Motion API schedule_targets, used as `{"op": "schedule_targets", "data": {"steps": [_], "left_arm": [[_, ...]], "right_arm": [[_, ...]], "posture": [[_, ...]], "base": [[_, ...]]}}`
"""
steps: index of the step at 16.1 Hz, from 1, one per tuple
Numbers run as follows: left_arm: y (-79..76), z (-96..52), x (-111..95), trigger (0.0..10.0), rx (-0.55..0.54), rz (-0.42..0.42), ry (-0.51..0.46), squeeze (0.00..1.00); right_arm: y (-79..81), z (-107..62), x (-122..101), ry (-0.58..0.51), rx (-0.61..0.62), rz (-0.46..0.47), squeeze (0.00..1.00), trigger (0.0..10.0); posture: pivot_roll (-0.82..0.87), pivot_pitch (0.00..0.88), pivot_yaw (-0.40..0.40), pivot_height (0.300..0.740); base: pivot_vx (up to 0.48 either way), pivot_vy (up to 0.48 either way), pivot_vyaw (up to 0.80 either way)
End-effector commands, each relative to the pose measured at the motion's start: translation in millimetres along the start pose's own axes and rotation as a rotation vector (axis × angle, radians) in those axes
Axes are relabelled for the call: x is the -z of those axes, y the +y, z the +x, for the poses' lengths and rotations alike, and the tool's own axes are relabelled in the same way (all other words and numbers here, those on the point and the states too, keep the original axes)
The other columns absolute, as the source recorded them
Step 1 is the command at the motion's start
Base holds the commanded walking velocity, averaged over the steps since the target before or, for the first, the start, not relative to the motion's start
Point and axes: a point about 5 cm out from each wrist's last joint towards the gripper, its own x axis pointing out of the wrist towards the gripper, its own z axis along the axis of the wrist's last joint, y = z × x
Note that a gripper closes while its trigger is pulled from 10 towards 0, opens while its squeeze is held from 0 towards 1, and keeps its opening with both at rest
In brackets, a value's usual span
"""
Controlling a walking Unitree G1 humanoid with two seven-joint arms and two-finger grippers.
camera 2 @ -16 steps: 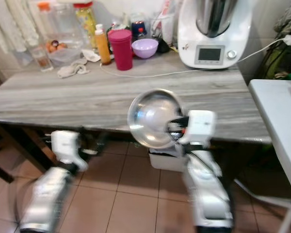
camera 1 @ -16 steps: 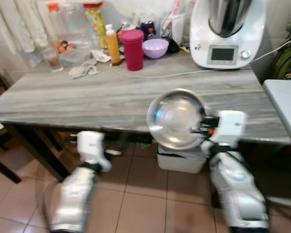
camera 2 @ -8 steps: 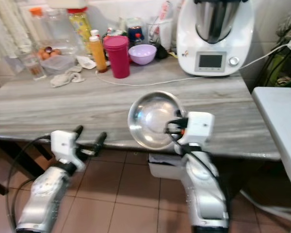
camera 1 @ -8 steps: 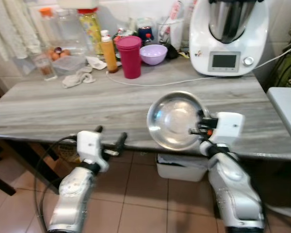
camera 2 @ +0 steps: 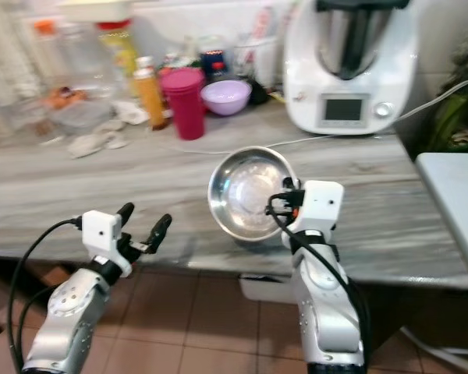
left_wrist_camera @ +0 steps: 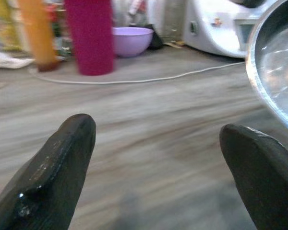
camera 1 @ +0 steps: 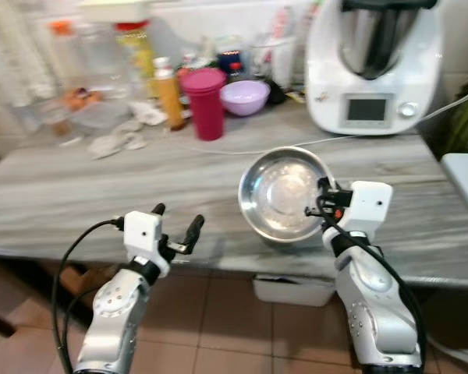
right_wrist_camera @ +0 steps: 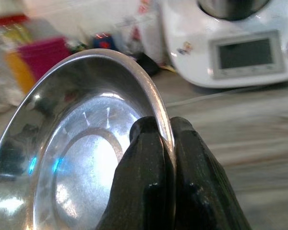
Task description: Setting the table
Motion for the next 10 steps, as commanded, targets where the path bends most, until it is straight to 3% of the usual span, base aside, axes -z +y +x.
{"op": "schedule_targets", "data": {"steps": [1,4,9,10], "left_arm": [[8.8,-3.4,-3,10.0,-0.029,0.034,0.007,0.00],[13.7,-7.0,-5,10.0,-0.053,0.073,-0.009,0.00],[23.0,-26.7,-1,10.0,0.051,0.134,0.035,0.00],[23.3,-30.7,0,10.0,0.066,0.139,0.045,0.00]], "right_arm": [[3.9,3.2,-3,-0.005,0.005,0.046,0.00,10.0],[-2.6,4.1,-3,0.004,0.029,0.058,0.00,10.0],[-1.4,8.7,-2,0.013,0.017,-0.010,0.00,10.0],[-0.8,8.0,-2,0.002,0.014,0.014,0.00,10.0]], "posture": [[-0.25,0.020,0.073,0.740],[-0.25,0.023,0.073,0.740],[-0.25,0.024,0.073,0.740],[-0.24,0.024,0.073,0.740]], "base": [[0.304,0.000,0.00],[0.000,0.000,0.00],[0.000,0.000,0.00],[0.000,0.000,0.00]]}}
